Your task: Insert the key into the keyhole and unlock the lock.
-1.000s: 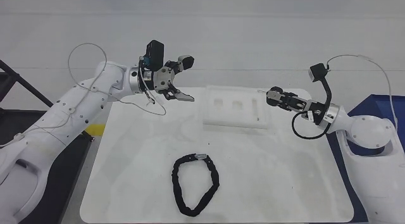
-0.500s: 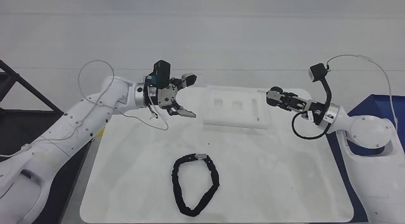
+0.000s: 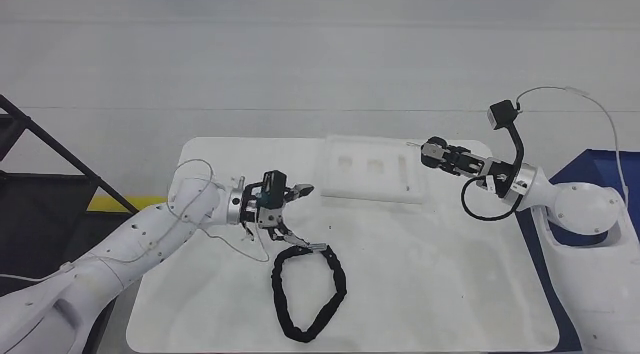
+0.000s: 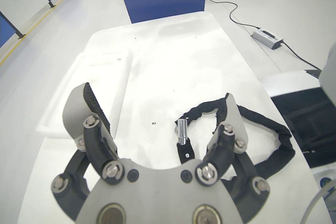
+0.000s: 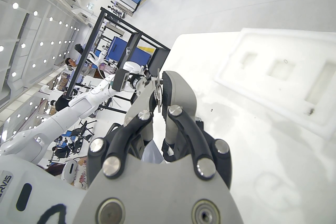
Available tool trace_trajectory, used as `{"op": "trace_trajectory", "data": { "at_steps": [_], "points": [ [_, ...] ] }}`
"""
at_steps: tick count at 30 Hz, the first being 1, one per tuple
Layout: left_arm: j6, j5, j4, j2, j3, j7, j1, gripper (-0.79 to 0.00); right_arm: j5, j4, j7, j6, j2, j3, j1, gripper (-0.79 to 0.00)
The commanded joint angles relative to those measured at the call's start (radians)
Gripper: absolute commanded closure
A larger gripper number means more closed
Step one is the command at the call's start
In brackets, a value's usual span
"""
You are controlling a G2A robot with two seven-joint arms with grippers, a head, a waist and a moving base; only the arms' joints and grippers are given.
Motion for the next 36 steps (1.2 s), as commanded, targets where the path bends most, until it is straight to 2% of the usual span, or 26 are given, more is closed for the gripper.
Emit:
{"op": "trace_trajectory", "data": {
  "at_steps": [1, 10, 17, 31, 36],
  "points": [
    [-0.019, 0.036, 0.030, -0.010, 0.014, -0.018, 0.004, -0.785, 0.000, 0.000, 0.000, 0.000, 0.000, 0.000, 0.000, 0.000],
    [-0.054, 0.067, 0.155, -0.097, 0.055, -0.123, -0.019, -0.785, 0.000, 0.000, 0.000, 0.000, 0.000, 0.000, 0.000, 0.000],
    [-0.032, 0.083, 0.228, -0.156, 0.072, -0.159, -0.021, -0.785, 0.000, 0.000, 0.000, 0.000, 0.000, 0.000, 0.000, 0.000],
    [-0.030, 0.081, 0.234, -0.160, 0.071, -0.162, -0.020, -0.785, 0.000, 0.000, 0.000, 0.000, 0.000, 0.000, 0.000, 0.000],
    [0.014, 0.027, 0.204, -0.150, 0.032, -0.212, 0.014, -0.785, 0.000, 0.000, 0.000, 0.000, 0.000, 0.000, 0.000, 0.000]
  ]
}}
